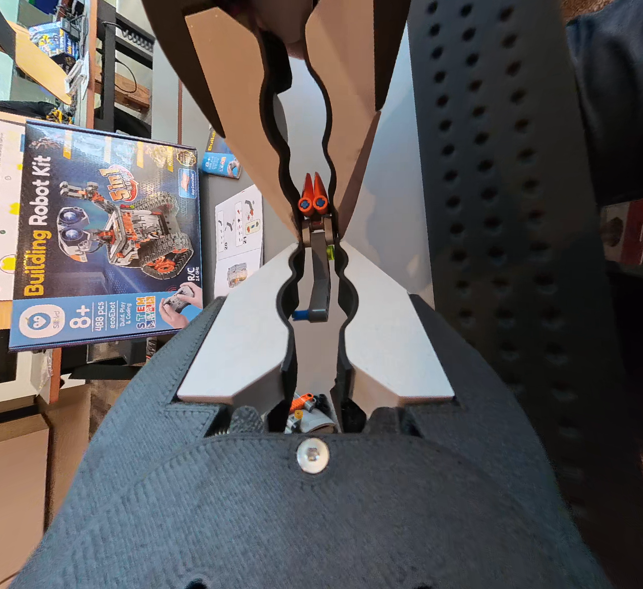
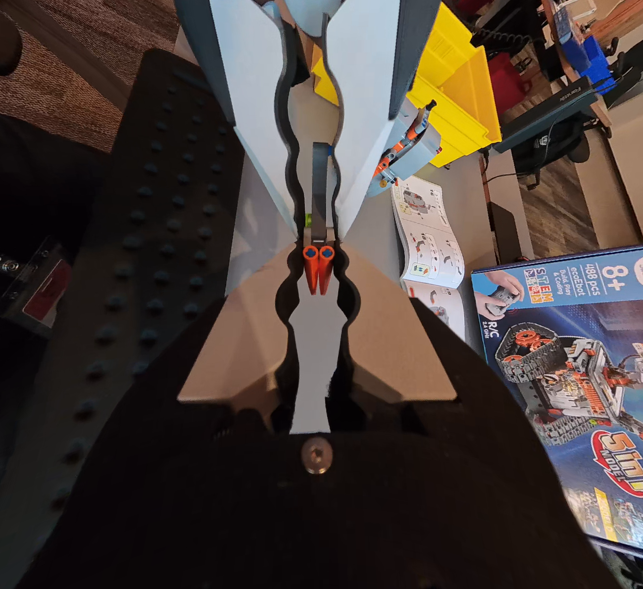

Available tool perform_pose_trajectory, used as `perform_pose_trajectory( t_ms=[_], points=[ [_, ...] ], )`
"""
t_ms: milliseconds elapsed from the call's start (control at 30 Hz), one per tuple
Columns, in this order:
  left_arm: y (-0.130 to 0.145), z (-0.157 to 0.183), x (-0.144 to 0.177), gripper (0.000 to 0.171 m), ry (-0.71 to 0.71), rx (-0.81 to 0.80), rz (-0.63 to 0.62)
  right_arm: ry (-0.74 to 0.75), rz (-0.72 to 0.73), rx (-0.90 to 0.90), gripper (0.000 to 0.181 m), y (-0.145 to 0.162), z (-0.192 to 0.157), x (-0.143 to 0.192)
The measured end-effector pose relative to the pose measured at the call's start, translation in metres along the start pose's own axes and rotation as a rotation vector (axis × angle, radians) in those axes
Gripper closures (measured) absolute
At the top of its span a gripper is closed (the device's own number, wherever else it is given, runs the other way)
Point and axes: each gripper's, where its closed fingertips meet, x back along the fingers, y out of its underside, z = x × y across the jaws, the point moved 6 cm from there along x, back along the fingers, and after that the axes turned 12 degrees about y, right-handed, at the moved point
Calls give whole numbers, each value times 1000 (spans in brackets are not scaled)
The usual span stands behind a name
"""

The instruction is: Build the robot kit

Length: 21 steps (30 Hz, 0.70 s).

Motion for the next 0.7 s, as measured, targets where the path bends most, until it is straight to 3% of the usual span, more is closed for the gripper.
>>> perform_pose_trajectory(
  t_ms=[433, 700],
  points=[
    [1, 4, -4, 157, 47, 13, -99, 44, -17, 57, 165, 3, -8, -4],
    [1, 2, -3, 158, 68, 98, -65, 44, 5, 64, 165, 4, -7, -4]
  ],
)
